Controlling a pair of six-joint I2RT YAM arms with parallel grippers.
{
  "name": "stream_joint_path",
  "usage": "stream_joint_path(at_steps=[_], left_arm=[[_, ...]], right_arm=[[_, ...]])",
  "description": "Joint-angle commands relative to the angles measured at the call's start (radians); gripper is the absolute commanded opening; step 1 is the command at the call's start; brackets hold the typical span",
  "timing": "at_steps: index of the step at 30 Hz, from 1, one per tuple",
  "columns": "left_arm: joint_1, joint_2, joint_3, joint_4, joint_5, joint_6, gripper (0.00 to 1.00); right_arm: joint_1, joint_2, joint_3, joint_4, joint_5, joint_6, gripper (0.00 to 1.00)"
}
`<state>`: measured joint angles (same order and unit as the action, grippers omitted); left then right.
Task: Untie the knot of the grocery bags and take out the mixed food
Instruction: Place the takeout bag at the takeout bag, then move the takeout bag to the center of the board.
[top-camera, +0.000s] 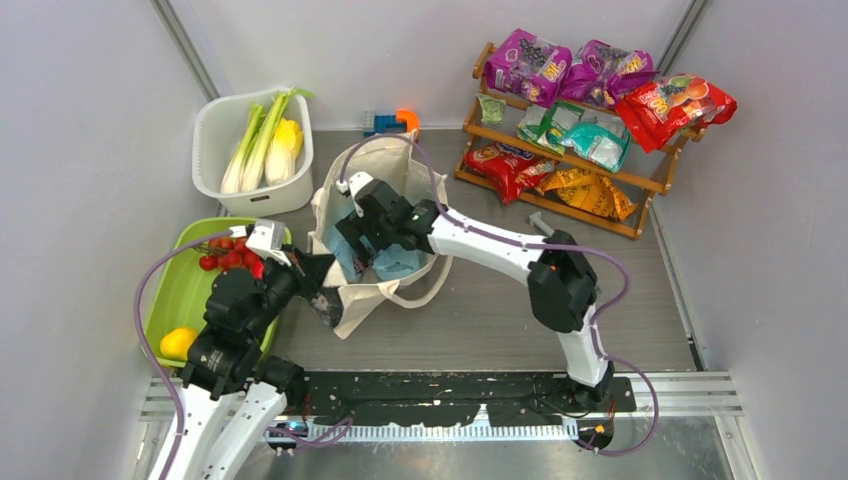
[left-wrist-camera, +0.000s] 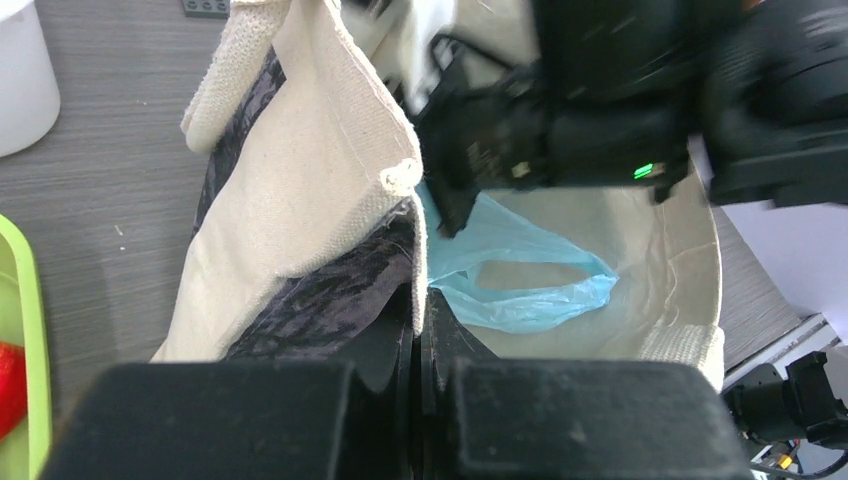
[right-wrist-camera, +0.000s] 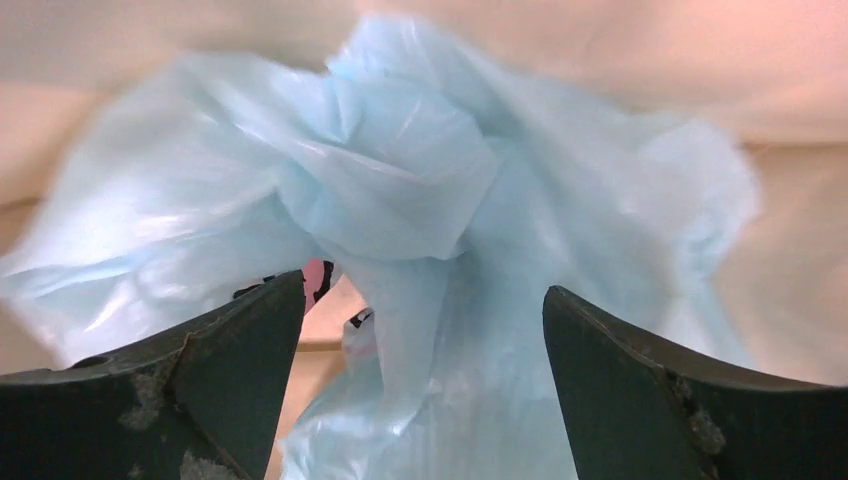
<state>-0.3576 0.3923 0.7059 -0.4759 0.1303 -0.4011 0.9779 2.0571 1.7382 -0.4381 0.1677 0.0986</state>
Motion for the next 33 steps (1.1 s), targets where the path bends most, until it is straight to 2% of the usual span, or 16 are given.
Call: stream_joint_path(at_steps=[1,9,14,23,28,33], left_arm=[[0.003,0.009,-0.002,0.057,-0.02,-0.038,0.0],[0.003,0.028,-0.016,0.1,-0.066,-0.112,0.0],[0.005,0.095,-0.014,0.225,-0.181,-0.212,0.0],[0.005,0.241,-0.011,0.482,-0.36,-0.309,0.0],[0.005,0.336,-0.017,0.612,-0.457,-0.345,0.0],[0.006,0.451,0.002,0.747,-0.562,-0.314,0.0]], right_arm=[[-0.006,-0.154,0.114,-0.047,-0.056,-0.029,0.96],[-0.005,-0.343,0.134,-0.076,-0.111,-0.003,0.96],[-0.035,-0.46,0.109,-0.07,-0.032,0.028,0.95],[-0.139,-0.774,-0.272,0.101,0.123,0.157,0.96],[-0.207,-0.804,-0.408,0.187,0.073,0.215,0.95],[-0.226,-0.77,-0.433,0.235,0.045,0.224,0.96]])
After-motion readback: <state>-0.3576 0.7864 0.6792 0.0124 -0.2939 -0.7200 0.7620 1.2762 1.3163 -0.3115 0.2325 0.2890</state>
